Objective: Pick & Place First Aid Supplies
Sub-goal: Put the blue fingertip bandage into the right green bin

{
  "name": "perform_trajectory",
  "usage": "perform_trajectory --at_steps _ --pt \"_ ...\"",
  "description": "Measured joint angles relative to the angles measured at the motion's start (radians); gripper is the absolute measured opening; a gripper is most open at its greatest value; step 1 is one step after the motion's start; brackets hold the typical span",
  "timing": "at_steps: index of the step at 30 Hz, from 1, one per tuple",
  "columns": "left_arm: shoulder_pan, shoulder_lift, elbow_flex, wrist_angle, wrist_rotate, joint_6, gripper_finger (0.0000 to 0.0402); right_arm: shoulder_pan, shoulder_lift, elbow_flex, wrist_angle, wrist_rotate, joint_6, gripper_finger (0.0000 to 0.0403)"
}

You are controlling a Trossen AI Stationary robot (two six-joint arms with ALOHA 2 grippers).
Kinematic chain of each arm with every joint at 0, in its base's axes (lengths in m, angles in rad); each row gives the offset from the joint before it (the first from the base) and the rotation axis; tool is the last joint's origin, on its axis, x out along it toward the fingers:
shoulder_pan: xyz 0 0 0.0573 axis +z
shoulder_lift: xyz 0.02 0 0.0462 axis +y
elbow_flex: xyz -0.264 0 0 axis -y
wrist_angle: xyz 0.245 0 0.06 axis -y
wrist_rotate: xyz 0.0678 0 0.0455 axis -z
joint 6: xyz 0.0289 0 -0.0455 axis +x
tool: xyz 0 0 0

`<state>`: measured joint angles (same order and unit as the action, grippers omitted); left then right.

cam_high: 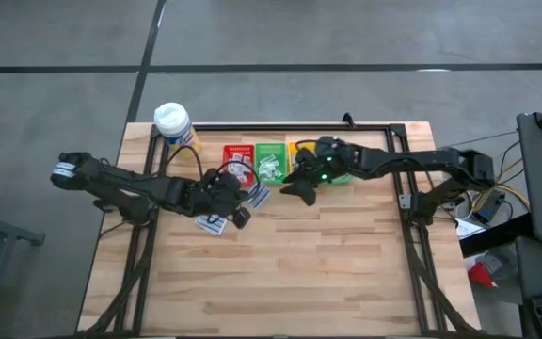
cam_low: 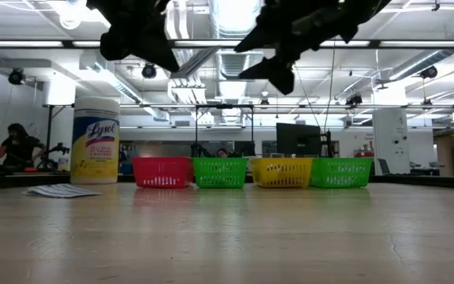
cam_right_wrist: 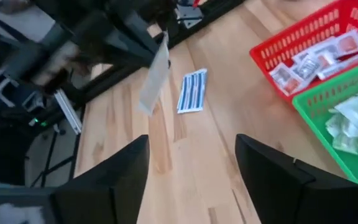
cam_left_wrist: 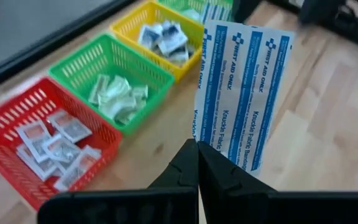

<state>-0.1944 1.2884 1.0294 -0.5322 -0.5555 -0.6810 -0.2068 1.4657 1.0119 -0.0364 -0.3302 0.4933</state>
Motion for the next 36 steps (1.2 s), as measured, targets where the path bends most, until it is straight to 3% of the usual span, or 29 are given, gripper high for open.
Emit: perform_trajectory --at_steps 12,19,25,36 --pt "0.008 0.000 0.016 -0.016 -0.048 0.002 0.0000 0.007 0.174 0.204 -0.014 -0.073 -0.091 0.0269" --pt "0.008 0.000 0.019 -0.015 -0.049 0.001 0.0000 0.006 0.232 0.287 -0.022 -0.072 -0.107 0.0263" --pt "0.008 0.000 0.019 -0.009 -0.047 0.001 0.0000 0.006 0.253 0.342 -0.119 -0.070 -0.125 0.0203" --pt "0.008 0.000 0.021 0.018 -0.048 0.007 0.0000 0.006 0.253 0.339 -0.118 -0.063 -0.148 0.0020"
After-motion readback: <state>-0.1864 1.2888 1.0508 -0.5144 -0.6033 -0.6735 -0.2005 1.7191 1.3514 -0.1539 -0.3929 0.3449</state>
